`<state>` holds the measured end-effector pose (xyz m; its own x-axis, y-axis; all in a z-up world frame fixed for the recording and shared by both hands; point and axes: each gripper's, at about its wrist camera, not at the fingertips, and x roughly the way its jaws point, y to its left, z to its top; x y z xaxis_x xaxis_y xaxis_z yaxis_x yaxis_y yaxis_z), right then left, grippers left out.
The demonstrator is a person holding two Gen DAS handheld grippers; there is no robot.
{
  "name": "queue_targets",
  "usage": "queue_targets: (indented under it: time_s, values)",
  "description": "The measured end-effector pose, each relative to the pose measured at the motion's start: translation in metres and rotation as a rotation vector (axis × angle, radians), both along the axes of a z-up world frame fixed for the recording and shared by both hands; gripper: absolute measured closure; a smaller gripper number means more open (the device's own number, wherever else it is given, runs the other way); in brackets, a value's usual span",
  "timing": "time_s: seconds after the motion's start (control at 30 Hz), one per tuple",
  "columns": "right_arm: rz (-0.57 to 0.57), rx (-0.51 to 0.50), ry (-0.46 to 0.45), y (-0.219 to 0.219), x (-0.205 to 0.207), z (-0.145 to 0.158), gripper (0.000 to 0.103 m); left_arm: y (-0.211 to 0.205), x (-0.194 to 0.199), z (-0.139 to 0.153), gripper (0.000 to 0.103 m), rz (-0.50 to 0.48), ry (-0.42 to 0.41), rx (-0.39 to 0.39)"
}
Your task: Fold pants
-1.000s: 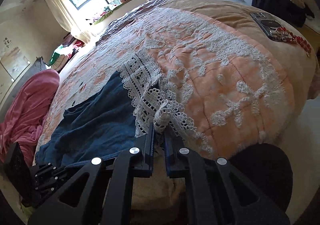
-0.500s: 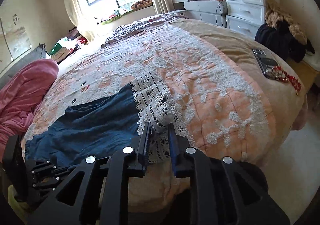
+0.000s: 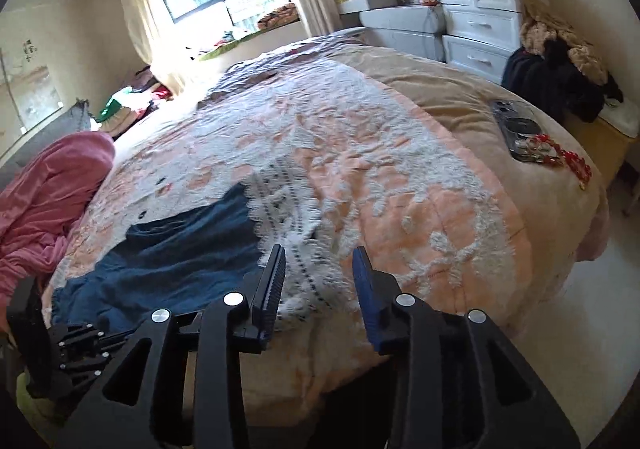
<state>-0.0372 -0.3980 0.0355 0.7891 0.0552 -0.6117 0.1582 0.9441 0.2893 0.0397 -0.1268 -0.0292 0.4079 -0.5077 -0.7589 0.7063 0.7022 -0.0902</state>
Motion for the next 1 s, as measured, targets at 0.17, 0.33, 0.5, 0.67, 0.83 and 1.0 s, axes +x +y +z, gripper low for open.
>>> queue_targets:
  time_s: [0.17,0.33,0.5,0.67,0.83,1.0]
  values:
    - [0.184,-0.043,0.042,0.044,0.029,-0.008,0.06,0.001,-0.003,-0.003,0.092,0.01,0.008,0.001]
    - [0.207,-0.085,0.217,0.052,0.059,-0.055,0.054,0.004,-0.008,-0.002,0.081,0.014,0.019,0.001]
    - [0.241,-0.067,0.168,0.051,0.052,-0.054,0.047,0.006,-0.013,0.013,0.063,0.026,0.01,-0.004]
    - [0.258,0.006,0.063,0.038,0.045,-0.026,0.046,0.017,-0.004,0.048,0.054,0.063,-0.06,-0.039]
    - [0.25,-0.018,0.01,0.024,0.066,0.002,0.041,0.024,0.041,0.067,0.051,0.157,-0.113,0.008]
    - [0.255,-0.052,0.027,0.004,0.109,0.011,0.04,0.032,0.094,0.061,0.051,0.222,-0.081,0.068]
